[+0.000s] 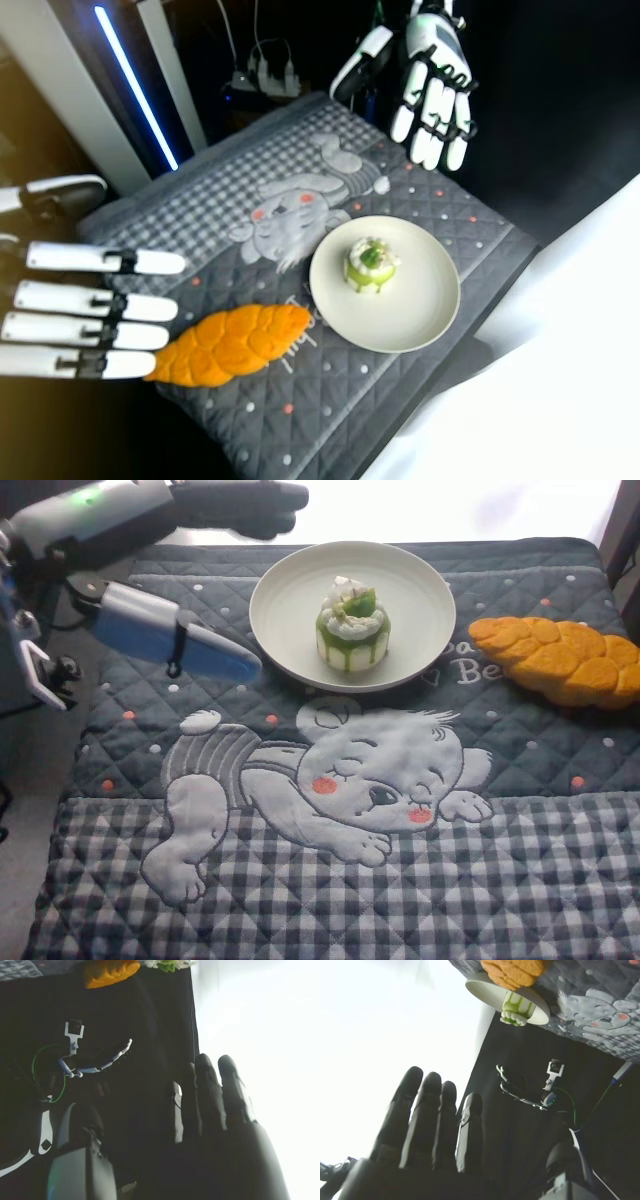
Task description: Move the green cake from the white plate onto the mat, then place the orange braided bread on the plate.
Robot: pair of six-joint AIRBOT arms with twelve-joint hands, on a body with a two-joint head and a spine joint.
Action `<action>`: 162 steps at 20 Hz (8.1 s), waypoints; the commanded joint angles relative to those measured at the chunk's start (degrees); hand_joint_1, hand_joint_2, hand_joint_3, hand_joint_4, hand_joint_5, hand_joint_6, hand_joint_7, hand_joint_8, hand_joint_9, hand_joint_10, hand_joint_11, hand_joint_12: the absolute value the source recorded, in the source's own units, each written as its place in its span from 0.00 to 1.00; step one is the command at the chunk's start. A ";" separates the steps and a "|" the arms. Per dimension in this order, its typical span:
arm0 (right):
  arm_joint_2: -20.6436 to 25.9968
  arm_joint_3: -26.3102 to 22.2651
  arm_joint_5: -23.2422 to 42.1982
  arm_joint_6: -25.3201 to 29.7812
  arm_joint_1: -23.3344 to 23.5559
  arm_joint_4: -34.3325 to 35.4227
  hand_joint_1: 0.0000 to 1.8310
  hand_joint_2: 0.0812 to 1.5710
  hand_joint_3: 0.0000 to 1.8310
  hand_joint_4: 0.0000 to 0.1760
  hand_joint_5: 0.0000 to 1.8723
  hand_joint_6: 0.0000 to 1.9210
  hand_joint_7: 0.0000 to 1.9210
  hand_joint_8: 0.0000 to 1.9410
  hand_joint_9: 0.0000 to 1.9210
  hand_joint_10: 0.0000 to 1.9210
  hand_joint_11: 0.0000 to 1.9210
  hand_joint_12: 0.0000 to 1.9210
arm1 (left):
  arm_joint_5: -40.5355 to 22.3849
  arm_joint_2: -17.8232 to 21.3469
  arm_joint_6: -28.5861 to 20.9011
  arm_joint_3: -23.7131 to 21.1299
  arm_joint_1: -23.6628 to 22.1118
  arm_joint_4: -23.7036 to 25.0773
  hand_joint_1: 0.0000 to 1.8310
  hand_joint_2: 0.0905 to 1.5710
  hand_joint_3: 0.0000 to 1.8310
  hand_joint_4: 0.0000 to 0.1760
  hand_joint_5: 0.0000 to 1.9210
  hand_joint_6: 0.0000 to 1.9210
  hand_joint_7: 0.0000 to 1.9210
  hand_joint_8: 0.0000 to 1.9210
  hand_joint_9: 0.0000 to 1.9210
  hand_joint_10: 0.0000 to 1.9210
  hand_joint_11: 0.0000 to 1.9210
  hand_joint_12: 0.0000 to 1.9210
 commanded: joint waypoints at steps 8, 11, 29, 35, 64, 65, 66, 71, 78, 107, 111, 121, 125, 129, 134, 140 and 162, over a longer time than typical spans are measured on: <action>-0.33 0.11 6.49 0.20 0.86 2.84 0.46 0.42 0.00 1.00 0.10 0.00 0.09 0.00 0.09 0.00 0.07 0.13 | 1.19 -6.57 -6.64 7.34 -5.58 3.68 0.39 0.56 0.00 0.00 0.16 0.00 0.26 0.00 0.30 0.00 0.14 0.38; -0.74 0.15 6.52 0.16 0.94 2.56 0.47 0.41 0.00 1.00 0.09 0.00 0.09 0.00 0.10 0.00 0.08 0.12 | 4.74 -10.18 -11.14 11.29 -7.92 9.21 0.40 0.56 0.00 0.00 0.17 0.00 0.24 0.00 0.24 0.00 0.08 0.33; -1.69 -0.16 7.06 -0.60 1.69 0.31 0.49 0.42 0.00 1.00 0.11 0.00 0.11 0.01 0.10 0.00 0.08 0.06 | 16.40 -23.27 -17.82 20.73 -12.85 28.11 0.49 0.48 0.00 0.55 0.23 0.00 0.23 0.00 0.21 0.00 0.13 0.15; -1.70 -0.46 7.23 -0.59 2.05 -0.14 0.47 0.40 0.00 1.00 0.11 0.00 0.13 0.01 0.13 0.01 0.09 0.07 | 18.53 -24.15 -17.82 20.91 -12.83 30.87 0.47 0.51 0.00 0.39 0.23 0.00 0.25 0.00 0.24 0.00 0.05 0.38; -1.78 -0.98 7.30 0.36 2.38 -1.27 0.27 0.54 0.04 0.91 0.14 0.00 0.14 0.00 0.15 0.00 0.14 0.07 | 24.88 -27.46 -18.35 25.28 -10.63 33.46 0.66 0.71 0.00 0.00 0.51 0.45 0.47 0.64 0.56 0.14 0.31 0.64; -1.80 -0.99 7.30 0.38 2.39 -1.27 0.27 0.54 0.04 0.96 0.14 0.00 0.15 0.00 0.15 0.00 0.14 0.07 | 24.59 -27.45 -18.39 25.41 -10.64 32.70 0.65 0.72 0.00 0.04 0.51 0.51 0.45 0.62 0.51 0.14 0.25 0.61; -1.81 -1.01 7.30 0.38 2.39 -1.26 0.26 0.54 0.04 0.90 0.15 0.00 0.16 0.00 0.15 0.00 0.13 0.07 | 23.70 -27.42 -18.39 25.78 -10.64 31.07 0.65 0.72 0.00 0.00 0.50 0.55 0.44 0.59 0.48 0.12 0.22 0.57; -1.84 -1.01 7.29 0.38 2.40 -1.28 0.25 0.55 0.04 0.82 0.16 0.00 0.16 0.00 0.17 0.01 0.14 0.08 | 17.93 -25.29 -18.91 25.78 -11.32 24.02 0.65 0.72 0.00 0.02 0.51 0.52 0.42 0.64 0.41 0.25 0.15 0.68; -2.23 -0.99 7.28 0.38 2.39 -1.19 0.24 0.56 0.04 0.78 0.18 0.01 0.19 0.01 0.19 0.01 0.16 0.09 | 6.53 -15.42 -26.28 16.76 -11.53 24.34 0.67 0.68 0.00 0.00 0.56 0.48 0.49 0.51 0.48 0.15 0.21 0.61; -3.54 0.42 6.26 0.30 2.45 -0.36 0.36 0.47 0.00 0.89 0.13 0.00 0.12 0.00 0.12 0.00 0.12 0.03 | 1.36 -6.59 -32.93 3.36 -1.29 36.45 0.52 0.43 0.00 0.78 0.07 0.00 0.08 0.00 0.09 0.00 0.00 0.25; -3.64 2.03 3.55 0.11 3.37 0.96 0.37 0.46 0.00 1.00 0.13 0.00 0.13 0.00 0.11 0.00 0.12 0.02 | -0.15 -6.12 -32.92 2.44 -2.17 36.20 0.50 0.48 0.00 0.80 0.07 0.00 0.12 0.00 0.13 0.00 0.08 0.15; -11.28 6.96 -21.99 -0.70 25.80 -17.10 0.39 0.36 0.00 0.93 0.06 0.00 0.11 0.00 0.10 0.00 0.14 0.21 | -5.74 4.60 -20.13 -7.33 -0.44 22.61 0.56 0.43 0.00 0.41 0.05 0.00 0.04 0.01 0.05 0.02 0.00 0.26; -11.28 7.93 -24.14 -0.70 25.80 -17.21 0.30 0.38 0.00 0.99 0.03 0.00 0.06 0.00 0.07 0.00 0.00 0.42 | -7.46 7.98 -13.35 -9.73 -0.45 16.99 0.50 0.47 0.01 0.00 0.16 0.02 0.09 0.00 0.06 0.02 0.00 0.19; -11.25 8.74 -25.34 -0.70 25.80 -16.55 0.32 0.38 0.00 0.84 0.05 0.00 0.08 0.00 0.09 0.00 0.00 0.40 | -9.23 9.52 -9.34 -10.64 -0.12 12.96 0.51 0.65 0.03 0.00 0.23 0.01 0.19 0.00 0.17 0.01 0.00 0.49; -11.28 8.96 -25.58 -0.68 25.77 -14.43 0.35 0.39 0.00 0.67 0.06 0.00 0.08 0.00 0.10 0.00 0.00 0.47 | -11.08 11.38 -6.30 -11.44 2.07 8.35 0.55 0.49 0.00 0.52 0.18 0.00 0.19 0.00 0.19 0.01 0.00 0.49; -12.93 10.11 -29.40 -1.36 25.52 -13.91 0.34 0.39 0.00 0.53 0.08 0.00 0.12 0.00 0.12 0.00 0.00 0.44 | -13.47 12.89 -4.58 -12.25 3.73 5.24 0.52 0.55 0.01 0.34 0.20 0.01 0.17 0.00 0.14 0.00 0.00 0.31; -20.00 17.60 -28.51 1.56 15.49 -4.18 0.39 0.36 0.00 0.89 0.08 0.00 0.13 0.00 0.10 0.00 0.01 0.29 | -15.65 14.97 0.27 -13.82 5.05 1.54 0.52 0.58 0.00 0.48 0.22 0.00 0.23 0.00 0.26 0.00 0.08 0.38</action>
